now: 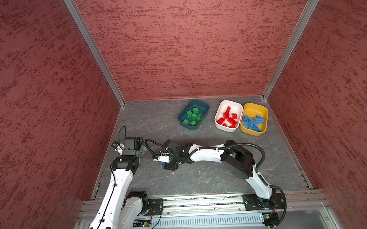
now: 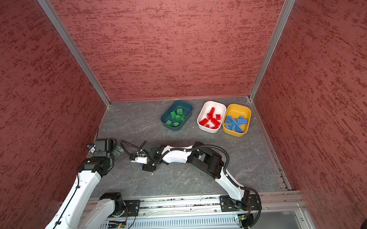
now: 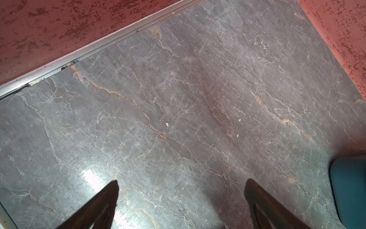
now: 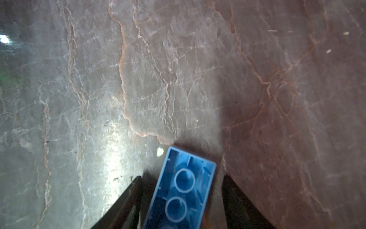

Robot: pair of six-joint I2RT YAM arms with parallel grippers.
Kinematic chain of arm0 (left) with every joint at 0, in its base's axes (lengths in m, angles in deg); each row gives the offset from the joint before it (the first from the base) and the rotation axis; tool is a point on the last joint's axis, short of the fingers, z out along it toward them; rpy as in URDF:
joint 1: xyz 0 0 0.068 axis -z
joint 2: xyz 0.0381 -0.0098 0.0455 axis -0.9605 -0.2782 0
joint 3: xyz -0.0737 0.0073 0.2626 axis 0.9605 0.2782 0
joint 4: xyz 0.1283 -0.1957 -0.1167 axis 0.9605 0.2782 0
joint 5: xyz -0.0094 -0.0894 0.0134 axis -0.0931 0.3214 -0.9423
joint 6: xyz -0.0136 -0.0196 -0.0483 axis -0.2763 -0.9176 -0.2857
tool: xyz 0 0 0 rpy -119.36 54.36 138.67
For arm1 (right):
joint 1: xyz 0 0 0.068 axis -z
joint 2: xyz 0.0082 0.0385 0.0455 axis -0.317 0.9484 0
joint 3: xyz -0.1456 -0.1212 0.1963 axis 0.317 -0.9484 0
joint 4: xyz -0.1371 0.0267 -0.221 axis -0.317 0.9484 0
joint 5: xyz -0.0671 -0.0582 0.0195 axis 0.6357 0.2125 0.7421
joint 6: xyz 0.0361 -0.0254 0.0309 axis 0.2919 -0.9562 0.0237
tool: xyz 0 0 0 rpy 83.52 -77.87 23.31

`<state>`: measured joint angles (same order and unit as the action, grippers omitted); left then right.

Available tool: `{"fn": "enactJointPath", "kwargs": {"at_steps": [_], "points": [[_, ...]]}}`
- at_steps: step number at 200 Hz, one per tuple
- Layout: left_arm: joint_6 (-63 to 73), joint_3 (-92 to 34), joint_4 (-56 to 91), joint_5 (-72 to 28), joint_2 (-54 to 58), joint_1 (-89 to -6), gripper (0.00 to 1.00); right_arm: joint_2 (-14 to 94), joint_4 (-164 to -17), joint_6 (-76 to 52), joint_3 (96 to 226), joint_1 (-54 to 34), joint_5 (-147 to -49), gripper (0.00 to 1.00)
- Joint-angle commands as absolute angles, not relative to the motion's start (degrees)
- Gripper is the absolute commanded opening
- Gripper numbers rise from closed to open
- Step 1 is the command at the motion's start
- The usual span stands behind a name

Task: Sort the legos into containers by color
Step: 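Grasp the last blue brick on the table with the right gripper, then carry the blue brick to the yellow tub and release it with the right gripper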

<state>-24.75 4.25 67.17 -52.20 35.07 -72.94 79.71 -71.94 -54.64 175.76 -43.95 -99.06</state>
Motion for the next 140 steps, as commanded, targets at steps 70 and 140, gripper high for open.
{"fn": "enactJointPath", "kwargs": {"at_steps": [70,140], "points": [[-25.21,3.49,66.58,-51.24,34.07,-72.70,0.99,76.57,-70.84,-58.97,173.62,-44.03,-98.61,0.26],[-23.73,4.50,52.94,-40.50,30.55,-66.47,0.99,57.90,-88.63,-49.28,153.82,-35.64,-95.54,0.21]]}}
